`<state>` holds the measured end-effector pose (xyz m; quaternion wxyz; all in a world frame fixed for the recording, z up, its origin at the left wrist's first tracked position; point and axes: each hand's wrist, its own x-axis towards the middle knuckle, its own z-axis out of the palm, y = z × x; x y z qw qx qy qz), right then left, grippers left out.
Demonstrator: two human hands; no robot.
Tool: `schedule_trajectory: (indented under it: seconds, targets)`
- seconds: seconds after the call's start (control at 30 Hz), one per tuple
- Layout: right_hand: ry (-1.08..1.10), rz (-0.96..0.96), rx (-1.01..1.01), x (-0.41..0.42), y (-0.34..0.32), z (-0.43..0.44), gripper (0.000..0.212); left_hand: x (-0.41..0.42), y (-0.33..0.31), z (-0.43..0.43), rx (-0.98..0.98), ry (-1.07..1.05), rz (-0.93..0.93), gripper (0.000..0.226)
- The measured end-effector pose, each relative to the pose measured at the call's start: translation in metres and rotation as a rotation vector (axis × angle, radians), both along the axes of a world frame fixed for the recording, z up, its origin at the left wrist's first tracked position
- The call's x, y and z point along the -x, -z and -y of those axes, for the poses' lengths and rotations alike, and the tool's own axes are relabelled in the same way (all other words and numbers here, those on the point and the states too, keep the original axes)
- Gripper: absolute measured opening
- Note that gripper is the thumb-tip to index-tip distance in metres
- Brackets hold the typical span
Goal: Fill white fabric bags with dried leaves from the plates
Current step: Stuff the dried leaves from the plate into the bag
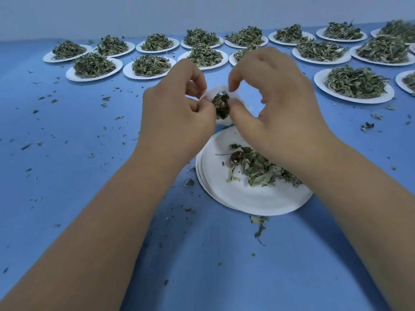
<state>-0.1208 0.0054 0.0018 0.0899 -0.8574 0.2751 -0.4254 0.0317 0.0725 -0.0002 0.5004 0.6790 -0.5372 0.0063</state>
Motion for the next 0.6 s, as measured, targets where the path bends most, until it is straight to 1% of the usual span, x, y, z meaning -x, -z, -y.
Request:
schedule_trajectory:
  seconds: [0.03, 0.1, 0.2, 0.37, 0.43, 0.5, 0.6]
  targets:
    - [-0.018, -0.02, 0.041, 0.0, 0.0, 0.0, 0.013, 0.001, -0.001, 0.0, 0.002, 0.017, -0.026, 0.013]
    - [-0.037, -0.125, 0.112, -0.002, 0.0, 0.0, 0.018, 0.001, -0.002, -0.001, 0.008, 0.054, -0.087, 0.013]
    - [0.023, -0.263, 0.222, -0.007, 0.0, 0.002, 0.024, 0.001, -0.003, -0.001, -0.008, 0.103, -0.127, 0.019]
    - [0.096, -0.279, 0.247, -0.008, -0.004, -0.003, 0.024, -0.002, -0.007, -0.004, -0.044, 0.162, -0.119, 0.031]
    - [0.101, -0.307, 0.243, -0.009, -0.003, -0.004, 0.024, -0.003, -0.008, -0.006, -0.048, 0.215, -0.055, 0.038]
    - [0.094, -0.349, 0.217, -0.01, -0.001, -0.003, 0.026, -0.003, -0.007, -0.008, -0.062, 0.249, 0.08, 0.044]
    - [0.024, -0.322, 0.113, -0.01, -0.001, 0.002, 0.023, -0.005, -0.009, -0.011, -0.078, 0.263, 0.265, 0.047]
